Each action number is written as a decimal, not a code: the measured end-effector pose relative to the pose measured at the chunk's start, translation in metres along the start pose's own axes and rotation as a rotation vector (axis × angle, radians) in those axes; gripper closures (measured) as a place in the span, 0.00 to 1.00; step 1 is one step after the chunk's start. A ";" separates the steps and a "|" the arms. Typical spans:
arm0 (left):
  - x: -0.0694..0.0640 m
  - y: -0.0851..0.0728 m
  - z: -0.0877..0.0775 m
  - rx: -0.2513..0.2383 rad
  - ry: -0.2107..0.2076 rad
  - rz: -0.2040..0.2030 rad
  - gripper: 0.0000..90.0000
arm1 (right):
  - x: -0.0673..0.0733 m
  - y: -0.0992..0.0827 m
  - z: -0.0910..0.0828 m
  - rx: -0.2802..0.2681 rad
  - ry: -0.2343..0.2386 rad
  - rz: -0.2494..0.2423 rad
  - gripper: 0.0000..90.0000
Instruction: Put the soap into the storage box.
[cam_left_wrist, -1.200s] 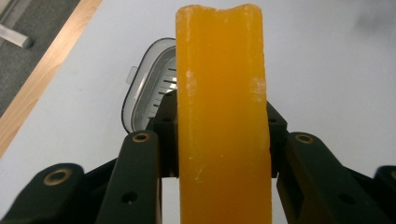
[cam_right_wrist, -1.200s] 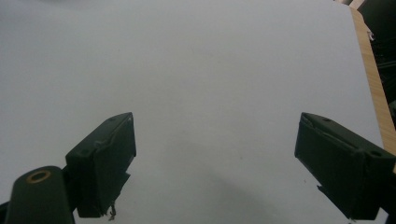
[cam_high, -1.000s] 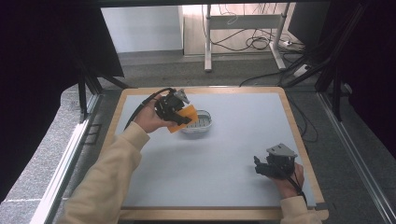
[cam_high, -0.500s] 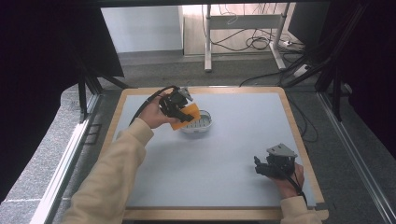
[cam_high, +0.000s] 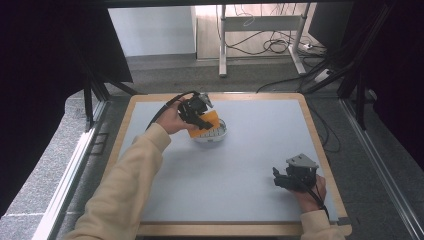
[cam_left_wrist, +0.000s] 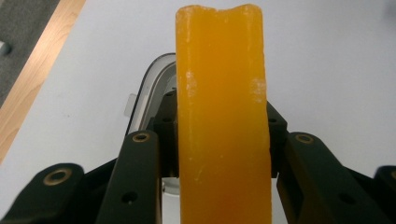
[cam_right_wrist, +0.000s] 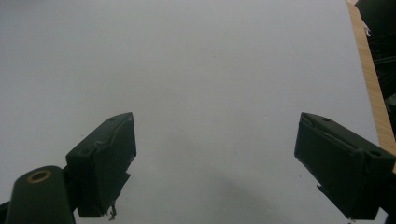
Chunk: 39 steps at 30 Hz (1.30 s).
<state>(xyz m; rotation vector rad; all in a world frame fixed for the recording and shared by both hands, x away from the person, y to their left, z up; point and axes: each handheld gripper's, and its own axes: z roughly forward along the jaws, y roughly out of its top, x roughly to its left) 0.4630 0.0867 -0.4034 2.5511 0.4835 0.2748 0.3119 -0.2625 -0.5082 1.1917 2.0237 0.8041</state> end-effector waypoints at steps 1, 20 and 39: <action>0.000 0.001 0.001 0.002 -0.004 0.001 0.69 | 0.000 0.000 0.000 0.000 -0.001 0.001 0.15; 0.017 0.008 0.028 0.041 -0.022 0.039 0.69 | -0.001 -0.001 0.001 0.010 -0.006 0.004 0.15; 0.030 0.005 0.058 0.086 -0.060 0.057 0.69 | -0.002 -0.002 0.003 0.017 -0.012 -0.001 0.15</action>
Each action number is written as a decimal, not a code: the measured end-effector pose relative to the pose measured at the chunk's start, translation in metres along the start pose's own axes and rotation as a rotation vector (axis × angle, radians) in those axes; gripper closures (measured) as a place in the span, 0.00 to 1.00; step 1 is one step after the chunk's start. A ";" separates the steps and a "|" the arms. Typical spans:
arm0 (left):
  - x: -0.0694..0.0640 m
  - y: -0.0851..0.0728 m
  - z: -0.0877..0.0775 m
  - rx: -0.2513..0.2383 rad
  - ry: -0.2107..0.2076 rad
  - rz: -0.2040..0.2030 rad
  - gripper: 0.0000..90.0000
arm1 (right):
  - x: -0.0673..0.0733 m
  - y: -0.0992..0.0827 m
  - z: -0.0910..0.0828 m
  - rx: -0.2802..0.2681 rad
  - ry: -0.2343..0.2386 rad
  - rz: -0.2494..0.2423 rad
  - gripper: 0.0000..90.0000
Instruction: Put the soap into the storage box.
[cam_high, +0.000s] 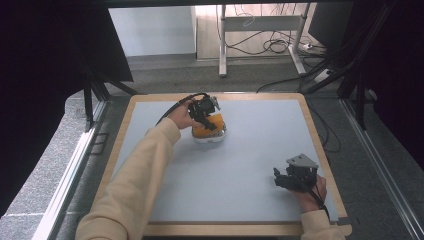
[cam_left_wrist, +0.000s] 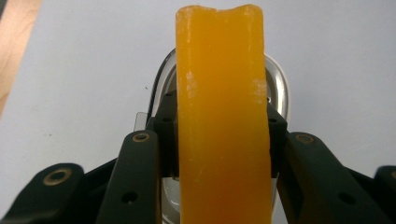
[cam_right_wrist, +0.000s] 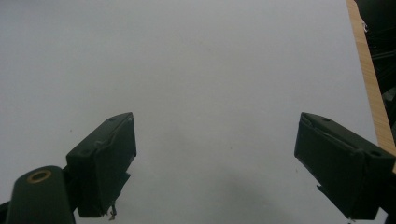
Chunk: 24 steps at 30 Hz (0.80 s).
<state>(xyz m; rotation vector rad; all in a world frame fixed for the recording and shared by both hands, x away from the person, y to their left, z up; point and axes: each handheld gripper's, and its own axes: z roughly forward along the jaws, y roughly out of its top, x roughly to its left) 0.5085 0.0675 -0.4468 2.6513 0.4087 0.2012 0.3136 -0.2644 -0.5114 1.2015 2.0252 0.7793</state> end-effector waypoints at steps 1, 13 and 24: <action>0.000 0.000 0.000 0.000 0.000 0.000 0.69 | 0.000 0.000 0.000 0.000 0.000 0.000 0.15; 0.002 0.004 -0.009 -0.063 0.087 -0.026 0.43 | 0.001 0.000 0.001 0.006 -0.002 -0.004 0.15; -0.007 -0.001 -0.034 -0.096 0.178 -0.060 0.32 | 0.001 0.000 0.000 0.003 -0.004 -0.008 0.15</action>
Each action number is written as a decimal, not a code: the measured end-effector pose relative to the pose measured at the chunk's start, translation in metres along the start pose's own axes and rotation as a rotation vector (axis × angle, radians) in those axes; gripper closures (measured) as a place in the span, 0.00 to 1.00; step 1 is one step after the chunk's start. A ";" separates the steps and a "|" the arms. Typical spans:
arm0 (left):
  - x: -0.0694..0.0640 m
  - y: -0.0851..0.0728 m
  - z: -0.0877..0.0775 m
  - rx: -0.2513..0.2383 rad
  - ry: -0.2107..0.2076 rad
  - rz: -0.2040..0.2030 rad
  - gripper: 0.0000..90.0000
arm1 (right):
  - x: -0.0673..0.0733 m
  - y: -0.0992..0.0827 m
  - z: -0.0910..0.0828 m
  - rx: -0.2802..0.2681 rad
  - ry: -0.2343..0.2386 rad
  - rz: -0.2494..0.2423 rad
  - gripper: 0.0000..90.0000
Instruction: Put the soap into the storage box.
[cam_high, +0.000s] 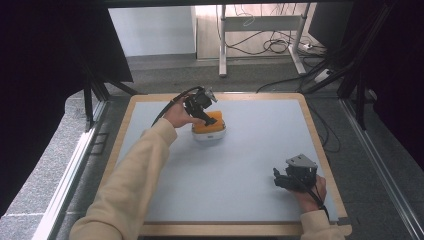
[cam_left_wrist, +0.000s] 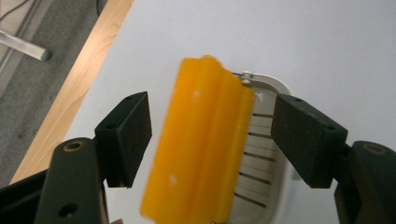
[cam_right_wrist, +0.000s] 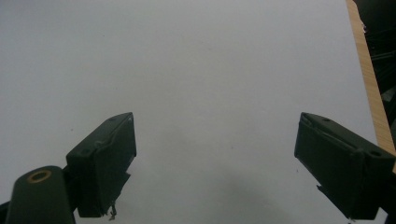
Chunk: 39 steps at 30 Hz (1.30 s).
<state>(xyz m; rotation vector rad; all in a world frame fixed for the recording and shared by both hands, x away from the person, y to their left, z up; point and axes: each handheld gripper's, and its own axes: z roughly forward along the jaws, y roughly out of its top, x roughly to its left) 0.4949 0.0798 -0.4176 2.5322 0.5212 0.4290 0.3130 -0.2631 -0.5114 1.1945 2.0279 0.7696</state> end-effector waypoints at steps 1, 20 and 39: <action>-0.002 -0.001 -0.003 -0.002 0.002 -0.006 0.32 | 0.000 0.000 0.000 -0.002 -0.001 -0.002 0.15; -0.058 -0.050 -0.079 -0.120 -0.006 -0.180 0.29 | 0.001 0.001 -0.003 -0.008 -0.003 0.001 0.15; -0.116 -0.134 -0.094 -0.128 0.103 -0.298 0.27 | 0.002 0.001 -0.001 -0.003 -0.007 -0.004 0.15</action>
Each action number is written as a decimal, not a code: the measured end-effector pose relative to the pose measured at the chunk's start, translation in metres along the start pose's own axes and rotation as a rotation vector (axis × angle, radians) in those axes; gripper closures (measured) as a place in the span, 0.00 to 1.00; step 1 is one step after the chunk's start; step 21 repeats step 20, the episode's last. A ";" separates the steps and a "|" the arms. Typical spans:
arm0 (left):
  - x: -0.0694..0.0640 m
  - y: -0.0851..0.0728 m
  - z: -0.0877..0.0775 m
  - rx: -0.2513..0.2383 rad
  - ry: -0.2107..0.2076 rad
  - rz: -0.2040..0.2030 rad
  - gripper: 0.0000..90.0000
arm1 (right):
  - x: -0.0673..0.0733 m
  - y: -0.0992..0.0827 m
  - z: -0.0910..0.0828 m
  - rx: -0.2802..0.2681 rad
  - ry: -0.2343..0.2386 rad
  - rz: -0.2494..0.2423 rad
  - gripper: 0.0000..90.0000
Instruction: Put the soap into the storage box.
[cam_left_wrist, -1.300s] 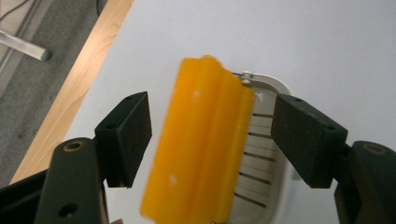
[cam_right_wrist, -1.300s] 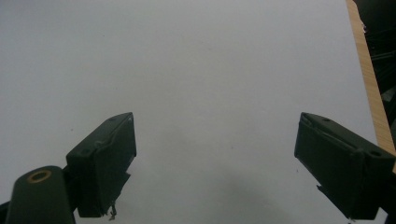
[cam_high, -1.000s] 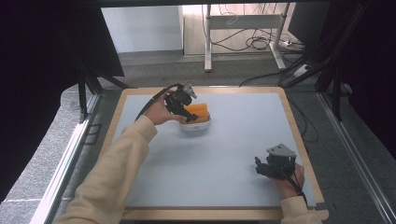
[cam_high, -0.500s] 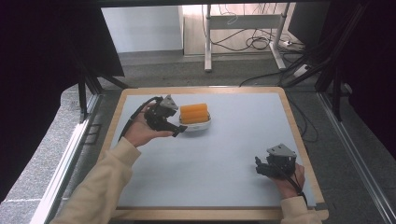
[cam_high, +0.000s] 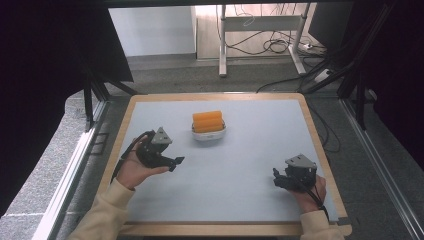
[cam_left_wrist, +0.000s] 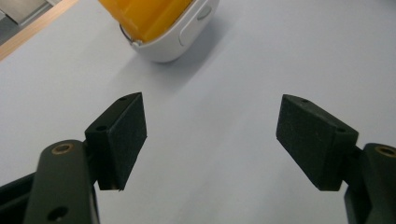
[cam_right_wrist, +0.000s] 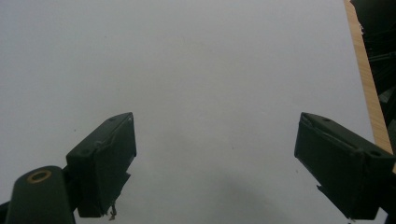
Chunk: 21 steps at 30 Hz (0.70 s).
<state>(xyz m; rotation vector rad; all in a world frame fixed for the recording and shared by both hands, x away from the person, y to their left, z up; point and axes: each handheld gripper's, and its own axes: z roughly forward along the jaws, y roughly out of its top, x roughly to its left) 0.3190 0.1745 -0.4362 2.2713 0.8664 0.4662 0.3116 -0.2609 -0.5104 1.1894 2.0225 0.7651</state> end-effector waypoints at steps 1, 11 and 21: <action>-0.002 -0.007 -0.003 -0.013 -0.019 -0.018 0.27 | 0.000 0.000 0.000 0.000 0.000 -0.001 0.15; 0.000 -0.020 -0.009 -0.030 -0.044 -0.061 0.27 | 0.000 0.000 0.000 -0.004 -0.001 -0.002 0.15; 0.006 -0.021 -0.009 -0.022 -0.031 -0.070 0.27 | -0.002 0.002 -0.005 -0.050 0.006 0.022 0.15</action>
